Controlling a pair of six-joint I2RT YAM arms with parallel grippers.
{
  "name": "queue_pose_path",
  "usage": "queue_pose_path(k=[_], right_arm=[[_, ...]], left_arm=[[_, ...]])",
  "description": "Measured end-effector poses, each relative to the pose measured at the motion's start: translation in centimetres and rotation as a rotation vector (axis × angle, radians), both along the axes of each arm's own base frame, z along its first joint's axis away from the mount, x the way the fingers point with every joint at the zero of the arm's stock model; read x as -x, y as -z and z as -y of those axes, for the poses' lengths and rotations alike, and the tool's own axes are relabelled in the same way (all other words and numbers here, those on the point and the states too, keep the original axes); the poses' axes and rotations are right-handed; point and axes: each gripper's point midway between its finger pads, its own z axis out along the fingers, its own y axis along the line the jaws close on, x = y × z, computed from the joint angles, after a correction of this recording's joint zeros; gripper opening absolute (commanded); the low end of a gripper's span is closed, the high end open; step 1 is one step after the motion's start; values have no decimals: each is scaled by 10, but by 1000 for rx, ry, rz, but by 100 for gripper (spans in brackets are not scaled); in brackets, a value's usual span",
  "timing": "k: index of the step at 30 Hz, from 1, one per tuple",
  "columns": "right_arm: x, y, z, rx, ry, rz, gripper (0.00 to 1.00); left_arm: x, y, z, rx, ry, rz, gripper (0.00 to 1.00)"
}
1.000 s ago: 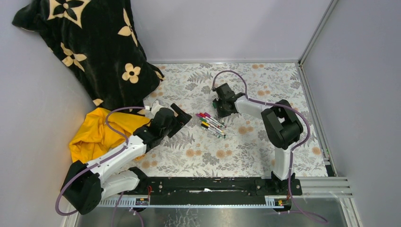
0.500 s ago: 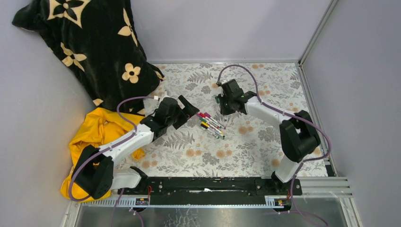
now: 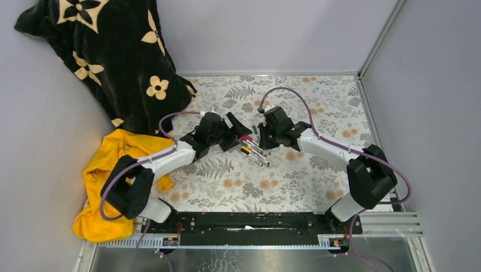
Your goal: Open the pen caps
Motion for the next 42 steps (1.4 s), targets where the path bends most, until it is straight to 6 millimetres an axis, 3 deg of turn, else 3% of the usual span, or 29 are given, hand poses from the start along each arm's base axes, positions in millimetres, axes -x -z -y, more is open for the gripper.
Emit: queue_pose_path(k=[14,23,32,38,42], right_arm=[[20,-19,-27,-138,-18,10,5],[30,-22,-36,-172,-33,-4,5],[45,-19,-37,-180,-41,-19,5],[46,-27,-38,-202,-36,-6,4],[46,-28,-38,-206,-32,-4,4]], left_arm=[[-5,14,19,65,44,-42,60],[-13,5,25,95,42,-19,60],[-16,-1,27,102,42,-5,50],[-16,-1,27,105,41,-5,33],[-16,-1,27,104,45,1,12]])
